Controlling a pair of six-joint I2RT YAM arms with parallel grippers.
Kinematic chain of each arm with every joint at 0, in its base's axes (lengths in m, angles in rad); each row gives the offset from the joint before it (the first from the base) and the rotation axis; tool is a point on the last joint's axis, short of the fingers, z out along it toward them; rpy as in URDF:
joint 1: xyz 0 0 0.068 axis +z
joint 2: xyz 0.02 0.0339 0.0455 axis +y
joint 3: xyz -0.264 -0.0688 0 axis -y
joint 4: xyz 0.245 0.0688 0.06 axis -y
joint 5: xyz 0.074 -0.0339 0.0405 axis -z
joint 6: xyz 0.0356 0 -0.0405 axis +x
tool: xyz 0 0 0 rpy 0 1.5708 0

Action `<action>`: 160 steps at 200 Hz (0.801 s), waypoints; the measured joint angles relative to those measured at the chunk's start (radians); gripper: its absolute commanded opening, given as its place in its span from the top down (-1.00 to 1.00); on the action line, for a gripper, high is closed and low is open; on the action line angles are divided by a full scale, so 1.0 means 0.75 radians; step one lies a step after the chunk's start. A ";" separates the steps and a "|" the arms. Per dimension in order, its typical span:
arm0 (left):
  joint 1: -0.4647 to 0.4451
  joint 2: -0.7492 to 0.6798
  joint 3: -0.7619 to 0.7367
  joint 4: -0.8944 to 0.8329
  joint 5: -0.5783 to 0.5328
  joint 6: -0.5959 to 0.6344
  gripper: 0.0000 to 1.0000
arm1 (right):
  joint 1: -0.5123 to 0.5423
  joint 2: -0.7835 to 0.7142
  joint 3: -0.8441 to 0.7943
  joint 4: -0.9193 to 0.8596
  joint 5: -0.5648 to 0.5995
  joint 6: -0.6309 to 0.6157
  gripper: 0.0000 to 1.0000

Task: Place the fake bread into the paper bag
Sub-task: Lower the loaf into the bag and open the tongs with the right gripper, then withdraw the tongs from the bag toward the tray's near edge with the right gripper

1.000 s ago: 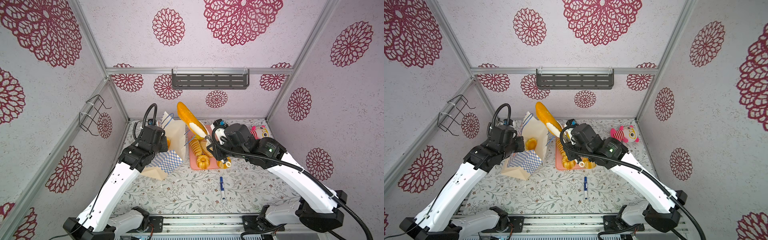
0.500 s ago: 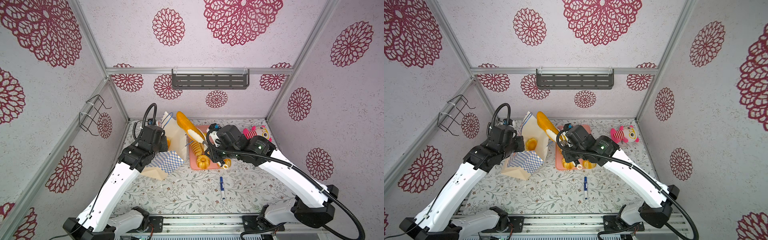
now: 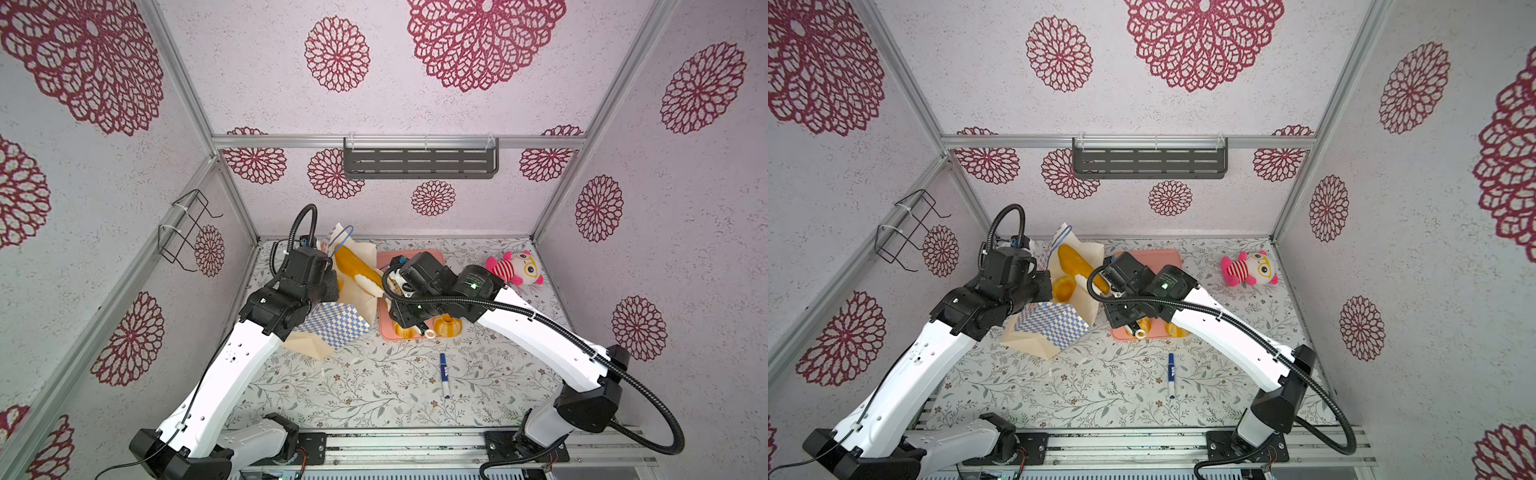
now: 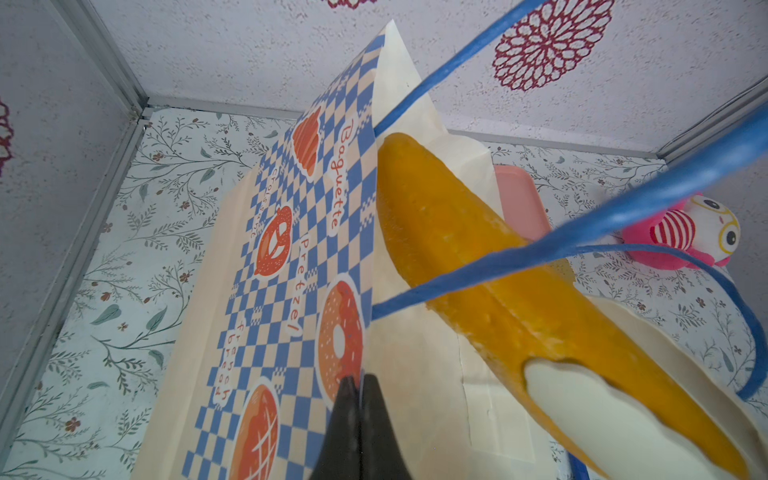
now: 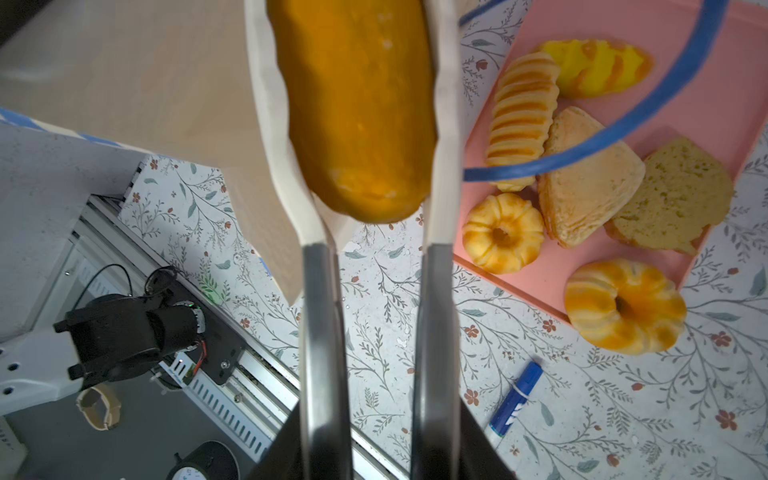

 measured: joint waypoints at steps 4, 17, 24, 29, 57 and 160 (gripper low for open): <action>-0.001 0.000 0.000 -0.001 0.000 0.001 1.00 | -0.001 0.006 0.005 -0.001 0.001 0.002 0.00; -0.003 0.000 0.000 -0.001 0.000 0.000 1.00 | -0.001 0.020 0.021 -0.001 0.009 -0.007 -0.09; -0.003 0.000 0.000 -0.001 0.000 0.000 1.00 | -0.001 0.022 0.027 0.000 0.013 -0.009 -0.11; -0.003 -0.001 0.000 -0.001 0.000 0.001 1.00 | -0.001 0.022 0.031 0.000 0.016 -0.010 -0.13; -0.006 -0.001 0.002 0.000 0.001 0.001 1.00 | -0.001 0.022 0.041 0.003 0.036 -0.018 -0.13; -0.007 -0.001 0.002 -0.003 -0.010 0.001 1.00 | -0.132 -0.181 -0.026 -0.026 0.159 -0.041 -0.13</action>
